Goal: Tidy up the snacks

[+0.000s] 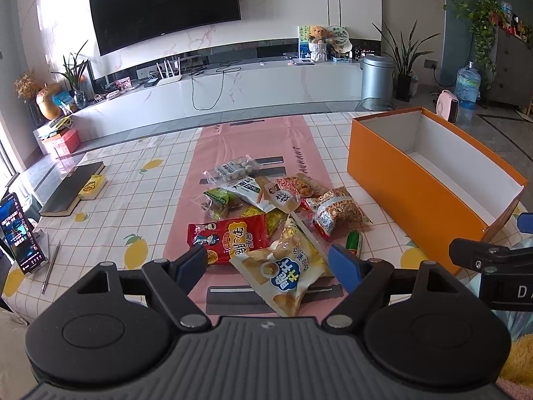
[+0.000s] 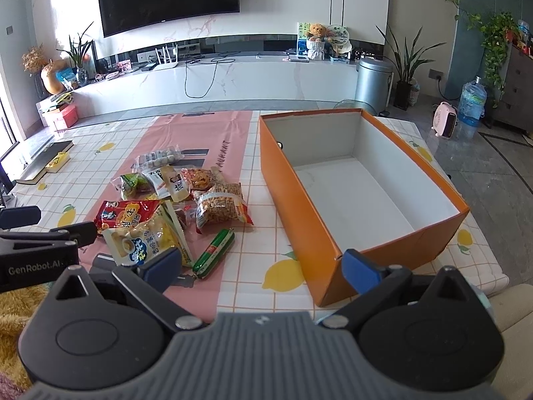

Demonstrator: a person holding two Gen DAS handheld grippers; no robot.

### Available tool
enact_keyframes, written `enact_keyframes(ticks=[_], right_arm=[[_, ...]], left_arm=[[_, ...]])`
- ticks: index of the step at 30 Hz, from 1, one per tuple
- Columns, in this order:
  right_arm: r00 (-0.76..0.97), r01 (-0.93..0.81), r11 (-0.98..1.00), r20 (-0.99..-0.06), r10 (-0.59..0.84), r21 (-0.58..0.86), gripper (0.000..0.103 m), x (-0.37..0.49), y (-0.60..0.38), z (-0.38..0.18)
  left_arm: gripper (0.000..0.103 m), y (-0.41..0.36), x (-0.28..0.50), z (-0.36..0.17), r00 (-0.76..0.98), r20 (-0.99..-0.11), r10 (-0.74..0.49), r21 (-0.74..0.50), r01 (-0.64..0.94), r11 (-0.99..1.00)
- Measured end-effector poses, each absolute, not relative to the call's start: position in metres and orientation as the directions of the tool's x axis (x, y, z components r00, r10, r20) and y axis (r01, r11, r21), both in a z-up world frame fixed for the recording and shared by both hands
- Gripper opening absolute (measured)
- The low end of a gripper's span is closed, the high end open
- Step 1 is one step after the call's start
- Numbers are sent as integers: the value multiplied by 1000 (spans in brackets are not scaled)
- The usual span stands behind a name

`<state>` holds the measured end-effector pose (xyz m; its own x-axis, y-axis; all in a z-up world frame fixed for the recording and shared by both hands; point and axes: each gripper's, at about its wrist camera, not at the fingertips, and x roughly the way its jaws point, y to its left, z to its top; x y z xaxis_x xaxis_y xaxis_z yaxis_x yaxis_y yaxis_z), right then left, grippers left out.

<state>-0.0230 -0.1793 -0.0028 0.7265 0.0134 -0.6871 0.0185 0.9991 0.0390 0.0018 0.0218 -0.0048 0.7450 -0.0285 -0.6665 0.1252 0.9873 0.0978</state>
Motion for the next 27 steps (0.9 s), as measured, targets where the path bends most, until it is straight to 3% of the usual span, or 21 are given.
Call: enact_keyframes(ticks=[27], right_arm=[[723, 36, 999, -691, -3, 33, 99, -24, -179, -2]], left_arm=[[96, 20, 0, -5, 743, -669, -32, 95, 129, 987]])
